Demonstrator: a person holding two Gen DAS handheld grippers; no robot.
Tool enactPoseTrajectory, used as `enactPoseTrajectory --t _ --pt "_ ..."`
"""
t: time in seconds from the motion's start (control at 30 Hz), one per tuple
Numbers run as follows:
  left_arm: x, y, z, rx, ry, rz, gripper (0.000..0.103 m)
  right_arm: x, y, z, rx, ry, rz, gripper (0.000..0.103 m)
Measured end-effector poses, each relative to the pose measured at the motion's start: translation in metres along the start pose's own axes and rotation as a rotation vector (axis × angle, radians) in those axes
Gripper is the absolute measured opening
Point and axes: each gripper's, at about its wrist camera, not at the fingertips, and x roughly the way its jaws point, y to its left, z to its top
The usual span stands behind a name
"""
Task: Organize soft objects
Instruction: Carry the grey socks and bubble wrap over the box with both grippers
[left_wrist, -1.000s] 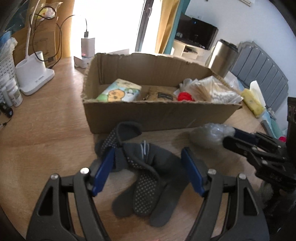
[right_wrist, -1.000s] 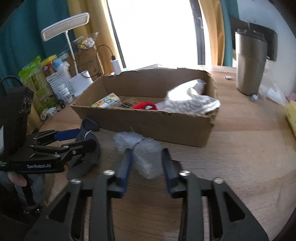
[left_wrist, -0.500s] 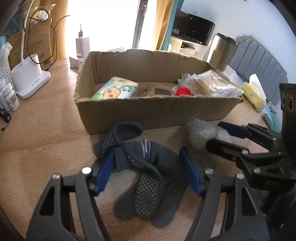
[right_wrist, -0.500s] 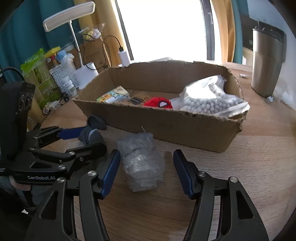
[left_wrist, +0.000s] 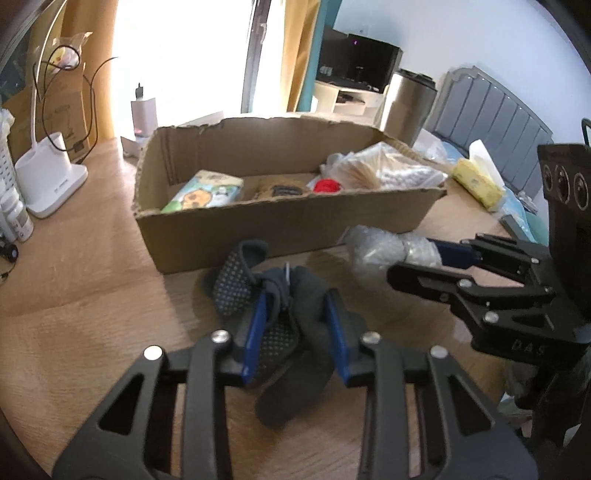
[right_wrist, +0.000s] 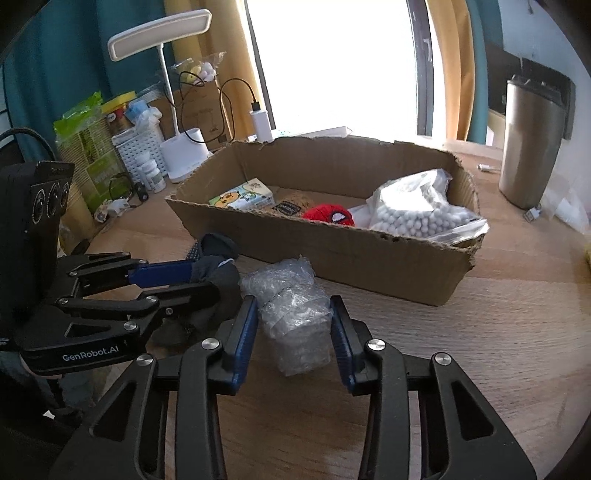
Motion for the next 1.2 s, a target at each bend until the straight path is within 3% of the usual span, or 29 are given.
enactPoseTrajectory --t 0.27,0.4,1.2 --pt "-0.006 -0.001 -0.002 -0.015 -0.008 -0.010 0.034 -0.012 0.001 -0.004 -0.002 -0.021 -0.014 0.040" --pt "-0.013 -0.007 0.000 0.016 -0.040 -0.012 0.029 -0.014 0.000 -0.005 0.004 -0.030 -0.013 0.040" --pt "-0.076 -0.024 0.044 0.035 -0.222 -0.009 0.029 -0.067 -0.006 0.022 -0.035 -0.173 -0.050 0.040"
